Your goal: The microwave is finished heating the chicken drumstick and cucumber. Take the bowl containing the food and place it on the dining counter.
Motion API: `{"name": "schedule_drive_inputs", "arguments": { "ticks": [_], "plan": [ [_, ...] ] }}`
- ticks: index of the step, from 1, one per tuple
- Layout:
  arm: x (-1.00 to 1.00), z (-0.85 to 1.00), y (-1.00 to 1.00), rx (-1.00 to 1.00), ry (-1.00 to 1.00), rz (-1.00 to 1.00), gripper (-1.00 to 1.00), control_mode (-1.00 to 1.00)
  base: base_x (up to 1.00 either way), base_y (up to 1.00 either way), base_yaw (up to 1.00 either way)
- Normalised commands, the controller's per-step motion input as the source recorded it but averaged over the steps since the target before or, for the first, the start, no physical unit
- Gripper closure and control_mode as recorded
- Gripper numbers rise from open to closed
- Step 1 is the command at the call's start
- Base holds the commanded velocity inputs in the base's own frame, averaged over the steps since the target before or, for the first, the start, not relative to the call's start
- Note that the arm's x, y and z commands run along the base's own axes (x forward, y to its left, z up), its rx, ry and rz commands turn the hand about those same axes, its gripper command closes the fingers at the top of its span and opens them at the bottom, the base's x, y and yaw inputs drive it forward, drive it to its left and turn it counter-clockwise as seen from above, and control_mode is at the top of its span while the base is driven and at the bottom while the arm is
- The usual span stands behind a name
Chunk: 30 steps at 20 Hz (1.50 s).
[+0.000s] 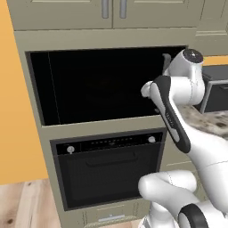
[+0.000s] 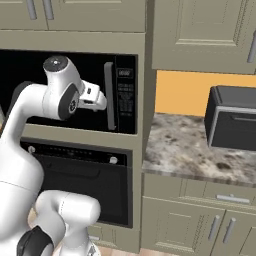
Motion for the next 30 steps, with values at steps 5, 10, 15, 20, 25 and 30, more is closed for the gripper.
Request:
{"name": "schedule_drive_inputs", "arguments": {
  "ticks": [5,10,15,20,25,30],
  "plan": [
    [0.74,0.05,-0.67,0.0,-0.16,0.0,-1.0,-1.0,0.0,0.0,0.0],
    [0.76,0.0,-0.3,0.0,-0.1,0.0,-1.0,-1.0,0.0,0.0,0.0],
    [0.79,-0.06,-0.05,0.0,-0.02,0.0,-1.0,-1.0,0.0,0.0,0.0],
    [0.74,-0.06,0.0,0.0,0.0,0.0,-1.0,-1.0,0.0,0.0,0.0],
    [0.48,-0.09,0.0,-0.01,-0.01,0.0,1.0,-1.0,0.0,0.0,0.0],
    [0.13,-0.22,0.0,-0.09,-0.15,0.0,1.0,-1.0,0.0,0.0,0.0]
  ]
}}
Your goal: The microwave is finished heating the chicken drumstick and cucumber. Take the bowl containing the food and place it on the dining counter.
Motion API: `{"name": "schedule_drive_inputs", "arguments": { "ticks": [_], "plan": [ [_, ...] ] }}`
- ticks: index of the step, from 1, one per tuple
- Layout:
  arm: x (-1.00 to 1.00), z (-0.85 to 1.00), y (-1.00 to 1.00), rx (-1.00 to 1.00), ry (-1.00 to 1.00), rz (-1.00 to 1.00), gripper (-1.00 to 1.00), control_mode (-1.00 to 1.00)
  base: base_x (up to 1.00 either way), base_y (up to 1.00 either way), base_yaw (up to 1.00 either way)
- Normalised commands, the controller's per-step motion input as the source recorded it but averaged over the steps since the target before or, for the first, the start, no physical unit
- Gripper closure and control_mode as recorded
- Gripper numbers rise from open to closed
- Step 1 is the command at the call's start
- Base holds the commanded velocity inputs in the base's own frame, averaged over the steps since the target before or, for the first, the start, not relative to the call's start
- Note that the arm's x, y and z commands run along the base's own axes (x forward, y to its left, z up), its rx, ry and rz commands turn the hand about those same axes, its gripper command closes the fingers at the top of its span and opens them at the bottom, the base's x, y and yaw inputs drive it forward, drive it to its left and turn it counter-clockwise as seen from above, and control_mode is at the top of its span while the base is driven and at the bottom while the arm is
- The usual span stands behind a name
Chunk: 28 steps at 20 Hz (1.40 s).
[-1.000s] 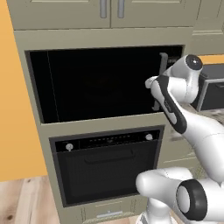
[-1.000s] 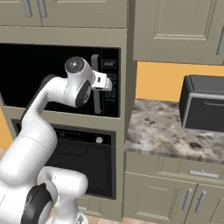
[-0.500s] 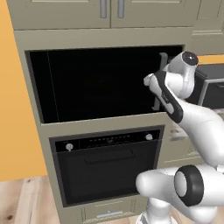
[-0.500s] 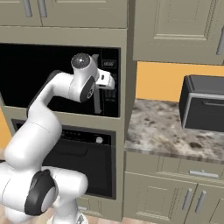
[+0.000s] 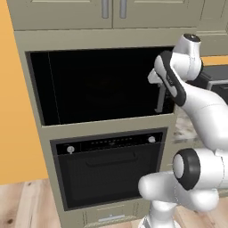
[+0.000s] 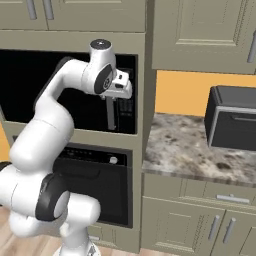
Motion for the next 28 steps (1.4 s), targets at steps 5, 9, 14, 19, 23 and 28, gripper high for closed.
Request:
{"name": "schedule_drive_inputs", "arguments": {
  "ticks": [5,9,14,19,23,28],
  "plan": [
    [-0.29,-0.25,0.0,-0.07,-0.31,0.0,1.0,-1.0,0.0,0.0,0.0],
    [-1.0,-0.2,0.09,-0.01,-0.33,0.01,1.0,-1.0,0.0,0.0,0.0],
    [-1.0,-0.01,0.54,0.0,-0.31,0.0,1.0,-1.0,0.0,0.0,0.0],
    [-1.0,0.33,0.83,0.01,-0.23,0.0,1.0,-1.0,0.0,0.0,0.0],
    [-1.0,0.48,0.97,0.0,-0.26,-0.02,1.0,-1.0,0.0,0.0,0.0],
    [-1.0,0.36,0.74,0.0,-0.25,0.0,-1.0,-1.0,0.0,0.0,0.0]
  ]
}}
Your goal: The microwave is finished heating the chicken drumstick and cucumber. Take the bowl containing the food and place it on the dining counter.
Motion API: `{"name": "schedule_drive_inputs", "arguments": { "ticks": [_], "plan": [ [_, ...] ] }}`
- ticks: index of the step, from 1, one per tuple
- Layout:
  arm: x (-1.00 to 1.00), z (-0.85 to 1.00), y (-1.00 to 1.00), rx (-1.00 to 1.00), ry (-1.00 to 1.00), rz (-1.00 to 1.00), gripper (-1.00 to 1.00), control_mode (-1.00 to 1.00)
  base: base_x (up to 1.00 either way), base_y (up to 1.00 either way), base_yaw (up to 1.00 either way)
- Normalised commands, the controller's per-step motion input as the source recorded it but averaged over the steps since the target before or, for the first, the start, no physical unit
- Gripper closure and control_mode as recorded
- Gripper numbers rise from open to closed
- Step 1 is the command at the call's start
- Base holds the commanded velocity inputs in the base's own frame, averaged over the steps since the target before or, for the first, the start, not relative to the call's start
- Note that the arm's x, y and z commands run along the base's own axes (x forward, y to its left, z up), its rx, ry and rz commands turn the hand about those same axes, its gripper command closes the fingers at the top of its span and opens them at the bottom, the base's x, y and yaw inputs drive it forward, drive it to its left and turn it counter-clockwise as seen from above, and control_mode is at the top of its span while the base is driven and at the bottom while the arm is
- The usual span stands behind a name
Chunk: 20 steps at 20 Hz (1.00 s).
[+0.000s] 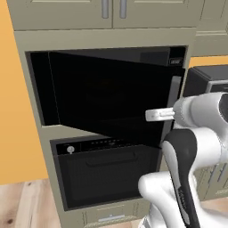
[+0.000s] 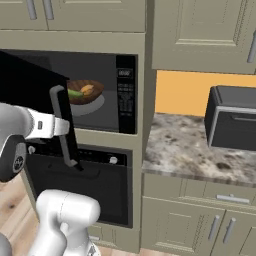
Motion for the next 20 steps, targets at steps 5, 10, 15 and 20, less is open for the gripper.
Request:
{"name": "schedule_drive_inputs", "arguments": {
  "ticks": [5,10,15,20],
  "plan": [
    [-1.0,-0.02,-0.09,0.0,-0.19,0.05,-1.0,-1.0,0.0,0.0,0.0],
    [-1.0,-0.04,-0.94,0.02,-0.08,0.05,-1.0,-1.0,0.0,0.0,0.0],
    [-0.16,0.0,-1.0,0.18,-0.11,0.12,-1.0,-1.0,0.0,0.0,0.0],
    [0.77,-0.05,-1.0,0.42,0.07,0.15,-1.0,-1.0,0.0,0.0,0.0]
  ]
}}
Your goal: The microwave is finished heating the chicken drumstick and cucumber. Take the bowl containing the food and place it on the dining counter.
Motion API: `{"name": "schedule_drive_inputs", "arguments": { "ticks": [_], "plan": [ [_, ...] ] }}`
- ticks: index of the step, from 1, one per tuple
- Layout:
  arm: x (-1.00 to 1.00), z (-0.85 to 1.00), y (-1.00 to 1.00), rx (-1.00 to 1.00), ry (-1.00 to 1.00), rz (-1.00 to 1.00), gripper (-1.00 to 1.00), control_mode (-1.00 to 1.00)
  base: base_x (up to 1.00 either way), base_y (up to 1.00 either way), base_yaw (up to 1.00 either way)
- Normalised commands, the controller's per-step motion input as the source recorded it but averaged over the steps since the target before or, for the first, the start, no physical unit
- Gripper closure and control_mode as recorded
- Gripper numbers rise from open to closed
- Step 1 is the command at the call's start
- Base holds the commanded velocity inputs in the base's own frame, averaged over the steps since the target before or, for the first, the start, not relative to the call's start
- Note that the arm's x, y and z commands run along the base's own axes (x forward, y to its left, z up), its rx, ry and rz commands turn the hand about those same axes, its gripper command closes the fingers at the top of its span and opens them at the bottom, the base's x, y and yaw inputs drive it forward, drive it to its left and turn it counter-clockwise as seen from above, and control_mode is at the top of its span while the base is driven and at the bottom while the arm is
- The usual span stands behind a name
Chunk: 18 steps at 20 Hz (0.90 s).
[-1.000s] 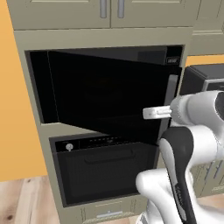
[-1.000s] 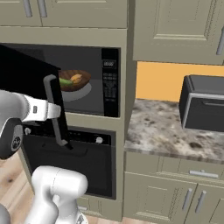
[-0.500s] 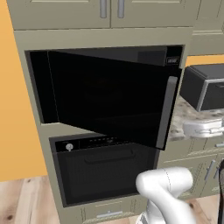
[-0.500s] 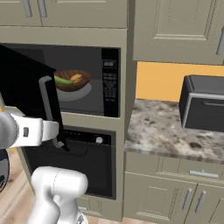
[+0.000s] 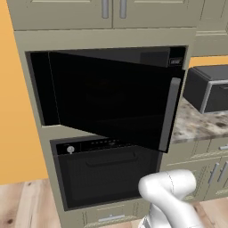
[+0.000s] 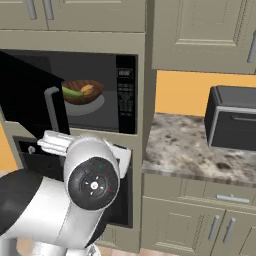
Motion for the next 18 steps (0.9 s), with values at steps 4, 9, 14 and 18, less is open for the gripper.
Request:
{"name": "schedule_drive_inputs", "arguments": {
  "ticks": [4,9,14,18],
  "plan": [
    [0.99,-0.35,-0.81,0.48,0.18,0.16,-1.0,-1.0,0.0,0.0,0.0],
    [0.63,-0.49,0.03,0.25,0.01,0.08,-1.0,-1.0,0.0,0.0,0.0],
    [0.52,-0.13,0.54,0.09,0.06,0.0,-1.0,-1.0,0.0,0.0,0.0],
    [0.56,0.0,0.69,0.0,0.17,0.0,-1.0,-1.0,0.0,0.0,0.0]
  ]
}}
